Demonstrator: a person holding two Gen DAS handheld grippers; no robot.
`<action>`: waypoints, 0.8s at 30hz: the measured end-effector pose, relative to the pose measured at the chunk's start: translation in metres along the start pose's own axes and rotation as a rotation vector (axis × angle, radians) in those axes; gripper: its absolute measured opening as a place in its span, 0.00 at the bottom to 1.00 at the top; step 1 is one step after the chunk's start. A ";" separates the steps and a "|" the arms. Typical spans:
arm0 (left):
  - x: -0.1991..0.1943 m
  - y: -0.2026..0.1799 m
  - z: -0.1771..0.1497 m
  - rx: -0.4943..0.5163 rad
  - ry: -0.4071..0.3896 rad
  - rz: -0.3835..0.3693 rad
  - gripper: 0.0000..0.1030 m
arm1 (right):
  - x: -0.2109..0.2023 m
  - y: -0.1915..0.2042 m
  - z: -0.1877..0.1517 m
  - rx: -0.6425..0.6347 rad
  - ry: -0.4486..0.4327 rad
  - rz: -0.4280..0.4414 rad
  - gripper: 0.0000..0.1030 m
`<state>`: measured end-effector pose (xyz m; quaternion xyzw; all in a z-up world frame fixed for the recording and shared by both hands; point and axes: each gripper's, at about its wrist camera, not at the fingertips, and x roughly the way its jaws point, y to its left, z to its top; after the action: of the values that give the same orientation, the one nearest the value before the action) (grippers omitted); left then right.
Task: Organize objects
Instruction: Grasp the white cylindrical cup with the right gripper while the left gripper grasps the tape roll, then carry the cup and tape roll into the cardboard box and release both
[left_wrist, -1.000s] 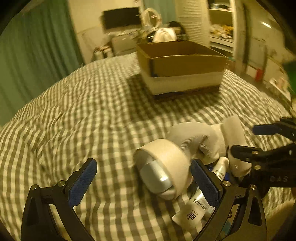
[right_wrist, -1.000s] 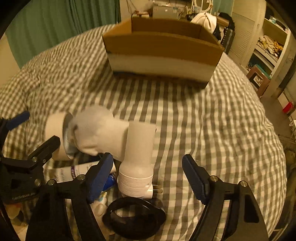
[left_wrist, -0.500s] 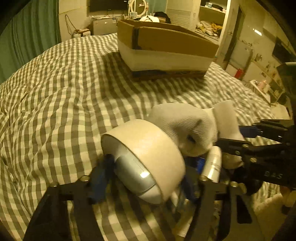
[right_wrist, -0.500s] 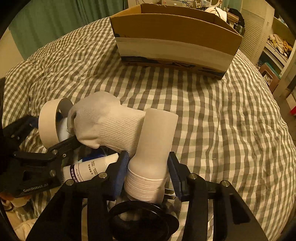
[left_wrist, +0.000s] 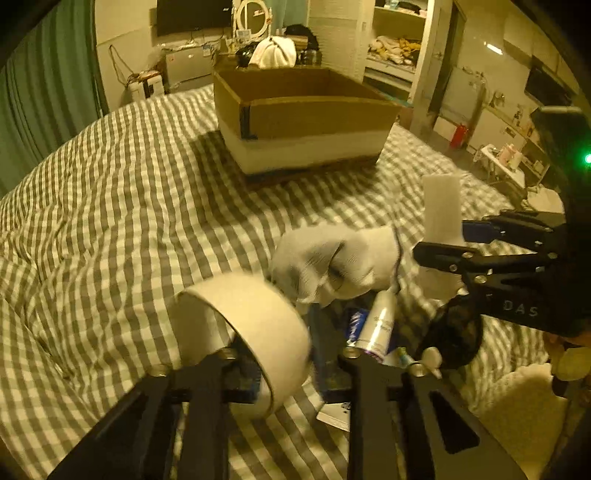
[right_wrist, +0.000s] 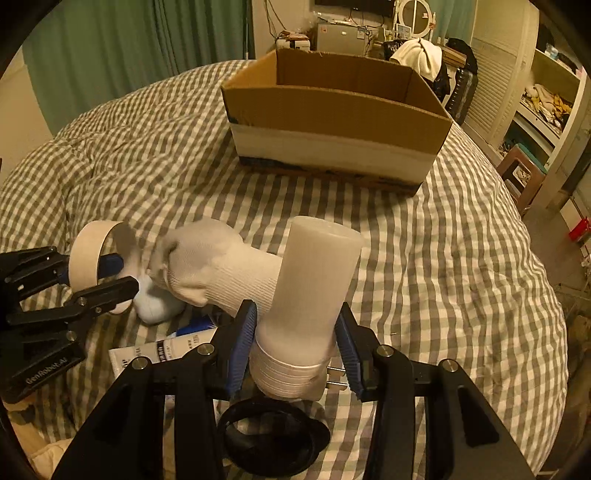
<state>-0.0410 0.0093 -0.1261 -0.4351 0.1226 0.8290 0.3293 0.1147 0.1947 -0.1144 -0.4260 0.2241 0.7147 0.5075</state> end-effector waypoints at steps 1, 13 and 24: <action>-0.006 0.001 0.003 0.000 -0.007 -0.007 0.11 | -0.003 0.001 0.000 0.001 -0.008 0.002 0.42; -0.063 0.004 0.055 0.012 -0.072 -0.091 0.06 | -0.074 0.018 0.025 -0.022 -0.190 0.062 0.42; -0.104 0.016 0.119 0.089 -0.184 -0.044 0.06 | -0.135 0.013 0.076 0.007 -0.353 0.004 0.42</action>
<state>-0.0855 0.0094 0.0263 -0.3449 0.1189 0.8516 0.3763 0.0905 0.1751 0.0383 -0.2915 0.1346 0.7786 0.5391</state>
